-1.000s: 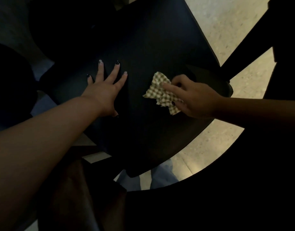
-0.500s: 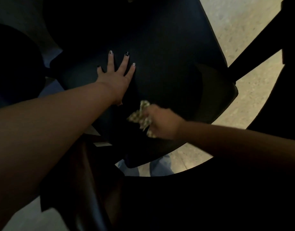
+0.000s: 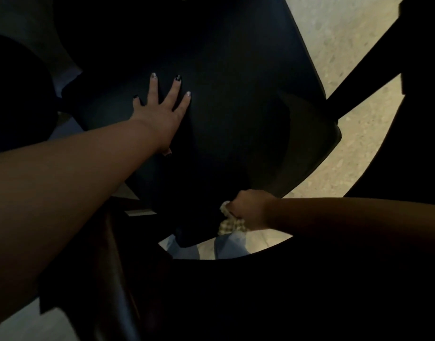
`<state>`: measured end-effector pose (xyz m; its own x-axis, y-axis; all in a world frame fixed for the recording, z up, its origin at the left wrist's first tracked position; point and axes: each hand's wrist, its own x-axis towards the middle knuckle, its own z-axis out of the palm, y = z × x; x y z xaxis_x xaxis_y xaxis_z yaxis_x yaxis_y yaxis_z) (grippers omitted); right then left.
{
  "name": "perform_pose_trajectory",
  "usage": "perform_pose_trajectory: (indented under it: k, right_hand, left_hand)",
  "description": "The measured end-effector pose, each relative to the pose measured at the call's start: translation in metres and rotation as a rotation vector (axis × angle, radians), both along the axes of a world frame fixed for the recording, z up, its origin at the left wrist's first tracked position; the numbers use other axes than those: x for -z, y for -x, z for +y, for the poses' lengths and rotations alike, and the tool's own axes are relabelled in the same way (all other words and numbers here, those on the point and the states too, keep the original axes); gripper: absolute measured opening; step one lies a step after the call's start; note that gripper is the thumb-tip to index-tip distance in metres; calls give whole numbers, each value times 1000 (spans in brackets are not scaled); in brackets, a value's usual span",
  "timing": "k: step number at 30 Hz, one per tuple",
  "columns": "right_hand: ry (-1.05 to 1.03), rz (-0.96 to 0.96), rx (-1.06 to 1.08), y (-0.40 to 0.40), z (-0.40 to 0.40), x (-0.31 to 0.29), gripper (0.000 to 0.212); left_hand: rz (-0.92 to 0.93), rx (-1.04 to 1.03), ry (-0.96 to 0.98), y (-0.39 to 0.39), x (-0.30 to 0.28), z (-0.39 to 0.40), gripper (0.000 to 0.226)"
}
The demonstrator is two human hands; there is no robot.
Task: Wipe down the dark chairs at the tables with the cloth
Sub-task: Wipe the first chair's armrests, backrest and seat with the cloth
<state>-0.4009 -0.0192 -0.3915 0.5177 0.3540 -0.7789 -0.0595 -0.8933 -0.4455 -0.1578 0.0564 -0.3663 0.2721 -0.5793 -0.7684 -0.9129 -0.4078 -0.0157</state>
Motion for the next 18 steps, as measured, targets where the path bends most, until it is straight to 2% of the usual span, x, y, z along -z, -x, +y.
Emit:
perform_pose_trajectory:
  k: [2, 6, 13, 18]
  right_hand:
    - [66, 13, -42, 4, -23, -4, 20]
    - [236, 59, -73, 8, -58, -5, 27]
    - [388, 20, -90, 16, -66, -3, 27]
    - [473, 54, -3, 16, -96, -3, 27]
  left_hand:
    - [1, 1, 0, 0, 1, 1, 128]
    - [2, 5, 8, 0, 3, 0, 128]
    - [11, 11, 19, -1, 4, 1, 130]
    - [22, 8, 28, -2, 6, 3, 130]
